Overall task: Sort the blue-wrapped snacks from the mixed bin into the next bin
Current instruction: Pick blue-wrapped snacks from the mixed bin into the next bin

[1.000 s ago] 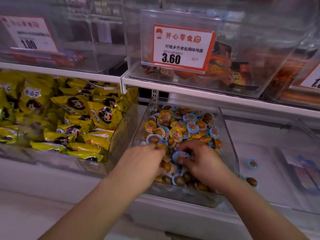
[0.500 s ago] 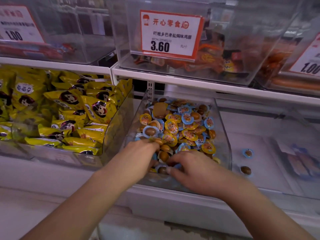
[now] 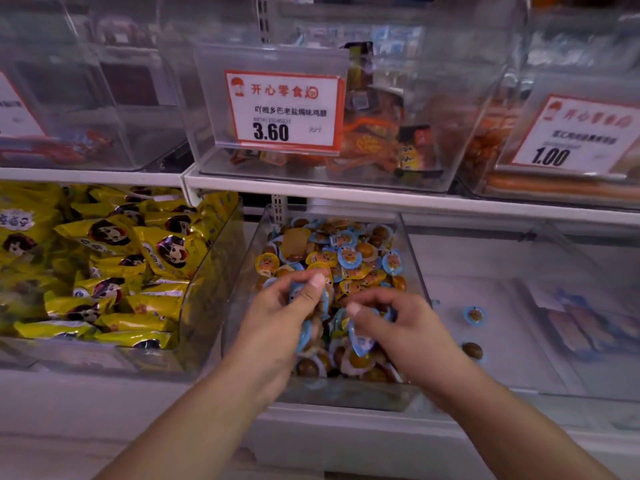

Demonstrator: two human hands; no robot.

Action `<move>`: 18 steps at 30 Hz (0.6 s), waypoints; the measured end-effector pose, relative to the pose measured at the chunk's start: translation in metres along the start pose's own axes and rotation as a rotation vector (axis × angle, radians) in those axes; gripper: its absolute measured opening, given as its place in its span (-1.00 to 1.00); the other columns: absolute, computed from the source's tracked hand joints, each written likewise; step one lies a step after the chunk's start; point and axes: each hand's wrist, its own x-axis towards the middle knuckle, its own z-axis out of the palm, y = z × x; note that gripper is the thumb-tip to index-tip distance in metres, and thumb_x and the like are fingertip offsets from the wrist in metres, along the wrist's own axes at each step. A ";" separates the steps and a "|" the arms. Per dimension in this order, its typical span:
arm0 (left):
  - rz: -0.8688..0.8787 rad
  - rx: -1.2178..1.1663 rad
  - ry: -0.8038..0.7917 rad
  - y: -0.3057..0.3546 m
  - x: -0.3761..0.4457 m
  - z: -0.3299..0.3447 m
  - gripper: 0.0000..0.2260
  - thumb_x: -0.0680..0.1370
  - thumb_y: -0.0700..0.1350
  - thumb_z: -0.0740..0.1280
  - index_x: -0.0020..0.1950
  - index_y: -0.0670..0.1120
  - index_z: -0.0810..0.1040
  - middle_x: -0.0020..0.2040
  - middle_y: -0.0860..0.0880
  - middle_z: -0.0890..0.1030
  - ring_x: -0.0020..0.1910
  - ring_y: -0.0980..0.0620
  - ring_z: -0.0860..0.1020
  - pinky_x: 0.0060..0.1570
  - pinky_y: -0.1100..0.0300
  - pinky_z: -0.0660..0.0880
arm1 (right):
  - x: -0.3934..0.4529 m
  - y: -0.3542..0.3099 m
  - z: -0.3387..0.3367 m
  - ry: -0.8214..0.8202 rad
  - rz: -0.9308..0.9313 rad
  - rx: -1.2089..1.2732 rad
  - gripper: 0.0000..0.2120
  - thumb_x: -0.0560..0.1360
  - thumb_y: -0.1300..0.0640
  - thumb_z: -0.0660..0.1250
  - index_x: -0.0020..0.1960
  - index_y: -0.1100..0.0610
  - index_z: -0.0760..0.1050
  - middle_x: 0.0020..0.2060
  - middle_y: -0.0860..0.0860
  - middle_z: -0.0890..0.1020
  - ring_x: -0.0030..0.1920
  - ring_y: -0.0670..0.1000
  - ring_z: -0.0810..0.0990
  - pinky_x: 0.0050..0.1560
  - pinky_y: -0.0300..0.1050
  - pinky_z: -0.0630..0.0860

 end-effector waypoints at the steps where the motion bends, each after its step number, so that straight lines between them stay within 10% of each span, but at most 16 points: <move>1: -0.015 -0.099 0.024 -0.001 0.000 0.010 -0.69 0.44 0.03 0.42 0.10 -0.11 0.64 -0.26 0.06 0.62 -0.41 0.15 0.54 -0.44 0.30 0.46 | -0.001 -0.003 0.000 0.060 0.133 0.273 -0.89 0.55 0.08 0.40 -0.06 0.06 0.70 -0.17 0.02 0.72 -0.29 -0.01 0.63 -0.43 -0.15 0.51; 4: 0.192 0.084 0.136 -0.010 -0.002 0.036 -0.77 0.49 0.14 0.40 0.03 0.05 0.64 -0.07 0.07 0.71 -0.09 0.09 0.68 -0.12 0.18 0.58 | -0.006 -0.013 0.006 -0.006 0.396 0.902 -0.72 0.57 0.03 0.31 0.03 0.20 0.69 0.04 0.21 0.70 -0.07 0.20 0.70 -0.26 0.01 0.62; 8: 0.738 0.808 0.062 -0.025 -0.005 0.063 -0.76 0.62 0.19 0.17 0.15 0.17 0.57 0.06 0.23 0.58 0.07 0.16 0.52 0.06 0.20 0.45 | -0.009 -0.016 0.008 0.005 0.447 1.118 -0.53 0.59 -0.15 0.20 0.22 0.17 0.63 0.20 0.16 0.65 0.24 0.15 0.63 0.30 0.06 0.49; 13: 0.839 1.199 -0.040 -0.025 -0.003 0.084 -0.50 0.67 0.11 -0.05 0.50 -0.05 0.40 0.37 -0.06 0.48 0.36 -0.12 0.37 0.32 -0.15 0.31 | -0.005 -0.014 -0.018 0.088 0.298 0.996 -0.64 0.57 -0.05 0.27 0.17 0.17 0.66 0.11 0.13 0.70 0.17 0.09 0.67 0.28 0.00 0.52; 18: 0.863 1.187 -0.251 -0.025 -0.006 0.090 -0.43 0.68 0.24 -0.07 0.63 0.00 0.06 0.57 0.03 0.21 0.52 -0.01 0.19 0.46 -0.02 0.19 | 0.002 -0.007 -0.059 0.118 0.232 0.824 -0.68 0.52 0.13 0.39 0.18 0.32 0.61 0.09 0.30 0.67 0.17 0.26 0.65 0.25 0.18 0.55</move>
